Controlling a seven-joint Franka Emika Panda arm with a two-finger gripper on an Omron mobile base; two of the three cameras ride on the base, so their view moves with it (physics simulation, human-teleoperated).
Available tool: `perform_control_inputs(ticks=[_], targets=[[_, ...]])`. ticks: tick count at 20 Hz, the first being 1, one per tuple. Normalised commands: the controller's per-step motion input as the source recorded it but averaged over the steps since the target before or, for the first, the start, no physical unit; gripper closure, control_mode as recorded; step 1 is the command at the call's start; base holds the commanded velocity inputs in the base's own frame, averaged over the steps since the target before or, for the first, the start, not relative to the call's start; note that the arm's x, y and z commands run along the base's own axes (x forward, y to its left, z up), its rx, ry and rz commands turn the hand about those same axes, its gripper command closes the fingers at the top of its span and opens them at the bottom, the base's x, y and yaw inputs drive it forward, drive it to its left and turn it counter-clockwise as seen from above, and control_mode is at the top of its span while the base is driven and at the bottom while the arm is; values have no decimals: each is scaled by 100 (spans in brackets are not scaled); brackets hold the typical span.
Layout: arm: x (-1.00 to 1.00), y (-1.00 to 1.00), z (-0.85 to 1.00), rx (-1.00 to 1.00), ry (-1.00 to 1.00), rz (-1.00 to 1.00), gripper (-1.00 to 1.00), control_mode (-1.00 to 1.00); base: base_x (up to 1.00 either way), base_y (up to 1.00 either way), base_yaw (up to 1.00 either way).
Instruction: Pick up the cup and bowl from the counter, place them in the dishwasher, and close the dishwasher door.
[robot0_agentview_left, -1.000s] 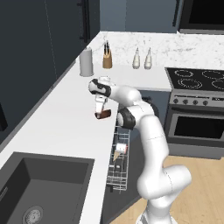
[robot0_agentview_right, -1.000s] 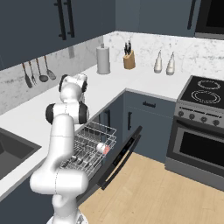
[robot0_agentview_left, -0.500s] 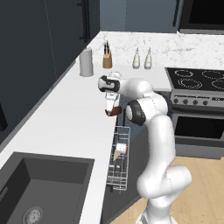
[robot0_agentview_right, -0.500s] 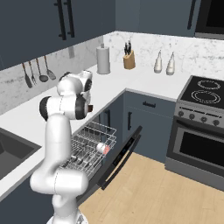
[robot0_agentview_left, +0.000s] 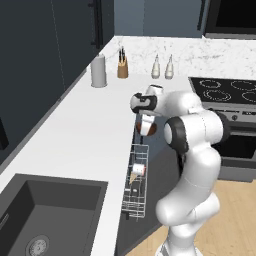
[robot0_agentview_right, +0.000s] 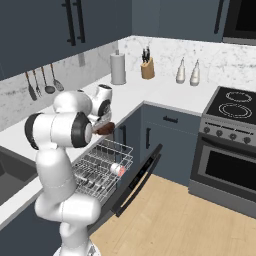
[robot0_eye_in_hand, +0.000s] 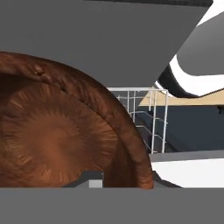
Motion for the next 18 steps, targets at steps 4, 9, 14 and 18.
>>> perform_control_inputs(ticks=[4,9,14,18], targets=[[-78,-51,23,9,-1,-1,100,-100,0,0,0],[-63,-15,0,14,-3,0,100,-100,0,0,0],[-49,-21,0,18,0,0,100,-100,0,0,0],[-6,-1,-4,15,1,2,100,-100,0,0,0]])
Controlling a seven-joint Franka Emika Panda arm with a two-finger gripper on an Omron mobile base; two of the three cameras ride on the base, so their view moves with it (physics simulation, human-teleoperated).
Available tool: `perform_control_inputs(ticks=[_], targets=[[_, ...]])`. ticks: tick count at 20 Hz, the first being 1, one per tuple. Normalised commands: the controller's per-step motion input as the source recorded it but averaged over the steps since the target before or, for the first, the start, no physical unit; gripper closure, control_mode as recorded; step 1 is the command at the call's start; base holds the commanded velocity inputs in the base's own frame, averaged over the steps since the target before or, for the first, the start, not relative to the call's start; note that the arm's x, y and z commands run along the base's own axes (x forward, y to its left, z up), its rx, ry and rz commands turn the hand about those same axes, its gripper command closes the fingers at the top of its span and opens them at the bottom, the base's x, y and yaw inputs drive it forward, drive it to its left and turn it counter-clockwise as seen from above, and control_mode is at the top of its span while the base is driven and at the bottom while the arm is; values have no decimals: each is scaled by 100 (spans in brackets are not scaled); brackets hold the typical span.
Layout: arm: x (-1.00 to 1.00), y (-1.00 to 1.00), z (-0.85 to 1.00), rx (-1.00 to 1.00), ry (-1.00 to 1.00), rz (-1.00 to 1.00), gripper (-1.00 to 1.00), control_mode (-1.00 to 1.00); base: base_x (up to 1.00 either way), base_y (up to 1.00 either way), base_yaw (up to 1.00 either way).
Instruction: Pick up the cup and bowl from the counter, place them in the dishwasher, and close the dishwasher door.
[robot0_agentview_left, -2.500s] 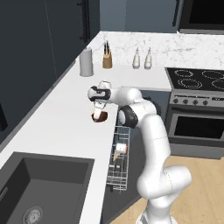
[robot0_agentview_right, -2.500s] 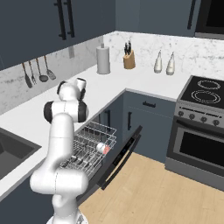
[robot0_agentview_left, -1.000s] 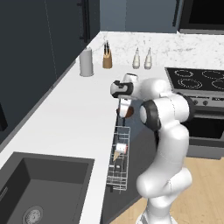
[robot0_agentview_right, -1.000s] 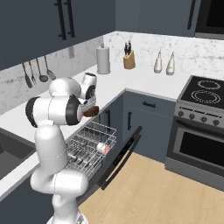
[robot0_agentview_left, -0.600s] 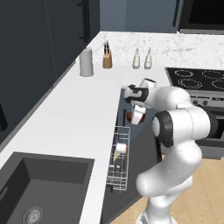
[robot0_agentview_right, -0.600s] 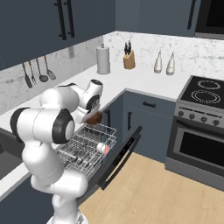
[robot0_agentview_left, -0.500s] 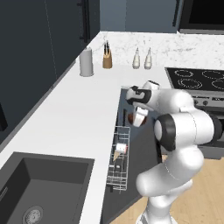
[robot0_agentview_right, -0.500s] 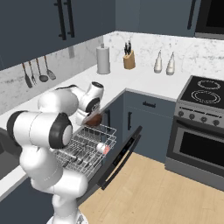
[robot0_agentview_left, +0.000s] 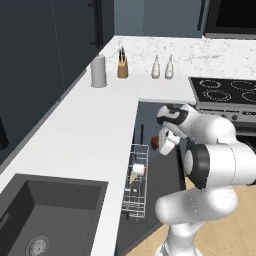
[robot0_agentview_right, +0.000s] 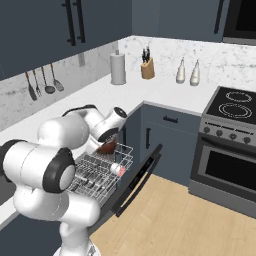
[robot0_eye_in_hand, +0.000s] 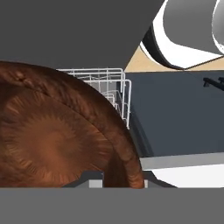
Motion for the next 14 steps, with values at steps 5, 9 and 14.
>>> perform_control_inputs(ticks=[5,9,14], targets=[[0,4,-38,8,0,5,100,-100,0,0,0],[0,0,-32,4,0,3,100,-100,0,0,0],[0,0,-7,8,0,0,100,-100,0,0,0]])
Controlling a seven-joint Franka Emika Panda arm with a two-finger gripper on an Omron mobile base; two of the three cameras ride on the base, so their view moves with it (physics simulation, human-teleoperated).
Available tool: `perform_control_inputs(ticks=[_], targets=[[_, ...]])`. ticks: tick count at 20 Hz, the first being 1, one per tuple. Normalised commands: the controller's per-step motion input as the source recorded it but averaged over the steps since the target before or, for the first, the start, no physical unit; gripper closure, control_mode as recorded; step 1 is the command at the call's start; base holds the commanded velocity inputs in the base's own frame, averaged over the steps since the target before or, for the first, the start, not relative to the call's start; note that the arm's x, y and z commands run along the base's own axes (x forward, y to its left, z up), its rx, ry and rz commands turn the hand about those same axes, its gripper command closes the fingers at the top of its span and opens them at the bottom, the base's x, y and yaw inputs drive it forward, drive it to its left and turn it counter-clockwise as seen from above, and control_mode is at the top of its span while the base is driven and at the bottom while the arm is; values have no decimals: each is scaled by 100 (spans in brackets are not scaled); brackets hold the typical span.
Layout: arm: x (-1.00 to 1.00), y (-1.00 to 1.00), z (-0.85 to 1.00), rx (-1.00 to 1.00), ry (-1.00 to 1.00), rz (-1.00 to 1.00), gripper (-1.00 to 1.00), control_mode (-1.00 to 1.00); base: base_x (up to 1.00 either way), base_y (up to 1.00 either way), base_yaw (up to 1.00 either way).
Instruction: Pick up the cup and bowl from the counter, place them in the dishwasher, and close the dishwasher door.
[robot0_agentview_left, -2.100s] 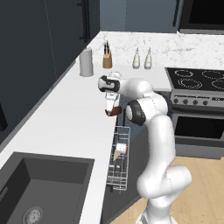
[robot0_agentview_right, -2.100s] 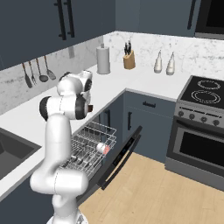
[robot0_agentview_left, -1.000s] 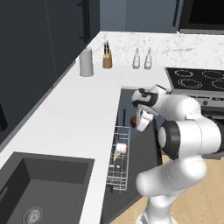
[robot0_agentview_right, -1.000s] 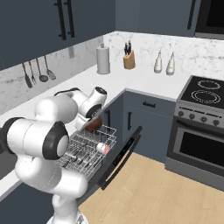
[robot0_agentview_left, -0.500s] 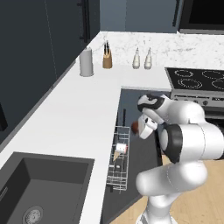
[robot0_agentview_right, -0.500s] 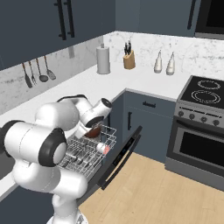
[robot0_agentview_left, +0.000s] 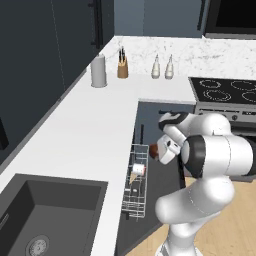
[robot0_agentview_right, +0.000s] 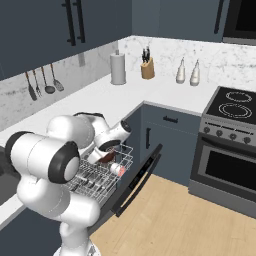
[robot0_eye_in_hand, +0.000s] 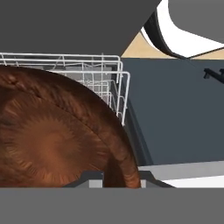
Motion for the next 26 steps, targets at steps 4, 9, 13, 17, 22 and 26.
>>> perform_control_inputs(ticks=[4,9,13,17,22,26], targets=[[0,0,-1,10,0,0,100,-100,0,0,0],[0,5,-3,9,0,0,100,-100,0,0,0],[0,15,-9,7,0,0,100,-100,0,0,0],[0,13,-6,6,0,0,100,-100,0,0,0],[0,2,0,5,-2,-1,100,-100,0,0,0],[0,0,0,3,-2,-3,100,-100,0,0,0]])
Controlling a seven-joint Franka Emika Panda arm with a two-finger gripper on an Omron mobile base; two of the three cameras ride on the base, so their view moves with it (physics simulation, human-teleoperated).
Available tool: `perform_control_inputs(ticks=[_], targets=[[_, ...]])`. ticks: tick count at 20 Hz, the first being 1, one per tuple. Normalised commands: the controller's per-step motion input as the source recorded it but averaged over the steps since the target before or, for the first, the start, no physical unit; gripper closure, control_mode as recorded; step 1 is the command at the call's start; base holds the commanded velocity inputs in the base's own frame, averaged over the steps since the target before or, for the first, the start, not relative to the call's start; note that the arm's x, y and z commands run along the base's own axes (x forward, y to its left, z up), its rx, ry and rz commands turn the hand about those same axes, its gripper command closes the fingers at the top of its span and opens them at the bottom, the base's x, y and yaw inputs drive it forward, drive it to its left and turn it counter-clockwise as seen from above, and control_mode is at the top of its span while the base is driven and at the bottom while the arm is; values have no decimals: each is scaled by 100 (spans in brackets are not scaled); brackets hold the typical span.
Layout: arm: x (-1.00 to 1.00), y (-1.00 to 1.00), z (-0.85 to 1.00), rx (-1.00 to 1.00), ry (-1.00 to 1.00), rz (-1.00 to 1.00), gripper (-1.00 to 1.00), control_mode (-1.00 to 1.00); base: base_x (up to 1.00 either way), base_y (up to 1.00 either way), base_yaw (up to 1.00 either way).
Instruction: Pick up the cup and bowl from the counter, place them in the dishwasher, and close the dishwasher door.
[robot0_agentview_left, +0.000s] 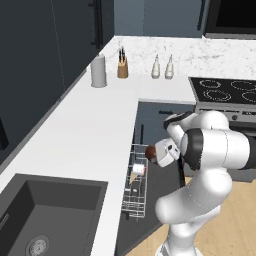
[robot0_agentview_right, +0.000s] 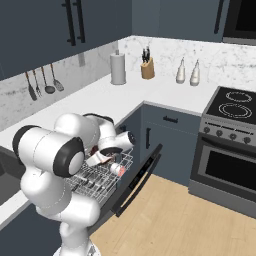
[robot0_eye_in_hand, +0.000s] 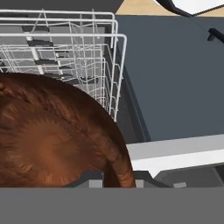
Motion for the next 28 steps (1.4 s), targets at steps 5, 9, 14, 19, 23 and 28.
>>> perform_control_inputs(ticks=[5,9,14,19,23,28], targets=[[0,2,-3,2,0,-1,100,-100,0,0,0],[0,0,-10,0,0,0,100,-100,0,0,0],[0,0,-20,0,0,0,100,-100,0,0,0],[0,8,-18,0,0,0,100,-100,0,0,0],[0,19,-16,0,0,0,100,-100,0,0,0],[0,9,-21,0,-3,0,100,-100,0,0,0]])
